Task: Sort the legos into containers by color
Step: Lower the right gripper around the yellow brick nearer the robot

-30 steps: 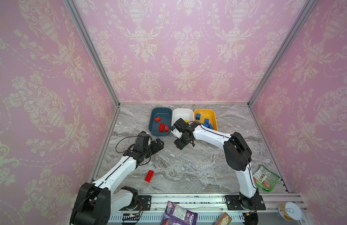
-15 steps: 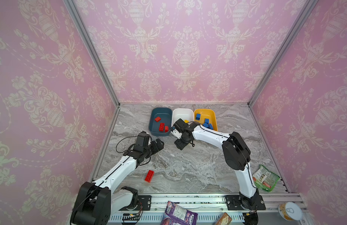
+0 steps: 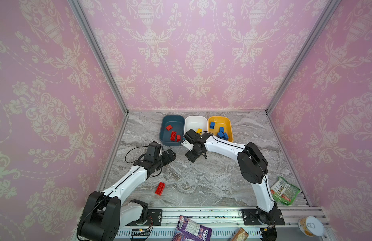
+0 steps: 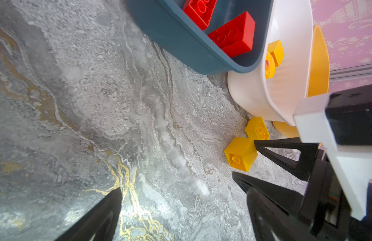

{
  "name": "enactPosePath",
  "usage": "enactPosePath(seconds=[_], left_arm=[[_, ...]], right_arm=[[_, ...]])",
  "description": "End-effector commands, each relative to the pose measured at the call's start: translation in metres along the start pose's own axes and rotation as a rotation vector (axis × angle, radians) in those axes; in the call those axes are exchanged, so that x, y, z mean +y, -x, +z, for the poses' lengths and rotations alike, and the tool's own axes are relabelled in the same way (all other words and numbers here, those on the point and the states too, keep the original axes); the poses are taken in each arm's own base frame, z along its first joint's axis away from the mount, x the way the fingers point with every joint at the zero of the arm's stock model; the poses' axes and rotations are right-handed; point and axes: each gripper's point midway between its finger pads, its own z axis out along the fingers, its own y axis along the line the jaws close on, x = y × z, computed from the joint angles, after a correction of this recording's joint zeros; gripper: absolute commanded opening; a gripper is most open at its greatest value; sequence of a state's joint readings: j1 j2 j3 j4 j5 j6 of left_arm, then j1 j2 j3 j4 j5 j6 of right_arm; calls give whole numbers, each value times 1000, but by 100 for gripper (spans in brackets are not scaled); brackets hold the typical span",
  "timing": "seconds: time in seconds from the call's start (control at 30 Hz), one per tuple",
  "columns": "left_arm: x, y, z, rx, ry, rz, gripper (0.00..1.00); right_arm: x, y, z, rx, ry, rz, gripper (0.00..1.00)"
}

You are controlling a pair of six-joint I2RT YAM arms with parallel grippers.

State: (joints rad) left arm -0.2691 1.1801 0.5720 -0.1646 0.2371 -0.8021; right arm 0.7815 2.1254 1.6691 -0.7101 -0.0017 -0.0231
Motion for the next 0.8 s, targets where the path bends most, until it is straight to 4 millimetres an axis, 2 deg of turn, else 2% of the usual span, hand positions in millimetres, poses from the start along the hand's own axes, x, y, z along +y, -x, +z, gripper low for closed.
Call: enactPosePath(seconds=[0.0, 0.3, 0.77], left_arm=[[1, 6, -1, -19, 9, 14, 95], [3, 5, -4, -23, 17, 15, 95], [3, 5, -3, -20, 16, 15, 95]], right_arm=[[-3, 2, -12, -31, -23, 25, 67], [-4, 11, -21, -81, -34, 35, 68], [-5, -4, 10, 0, -34, 27, 67]])
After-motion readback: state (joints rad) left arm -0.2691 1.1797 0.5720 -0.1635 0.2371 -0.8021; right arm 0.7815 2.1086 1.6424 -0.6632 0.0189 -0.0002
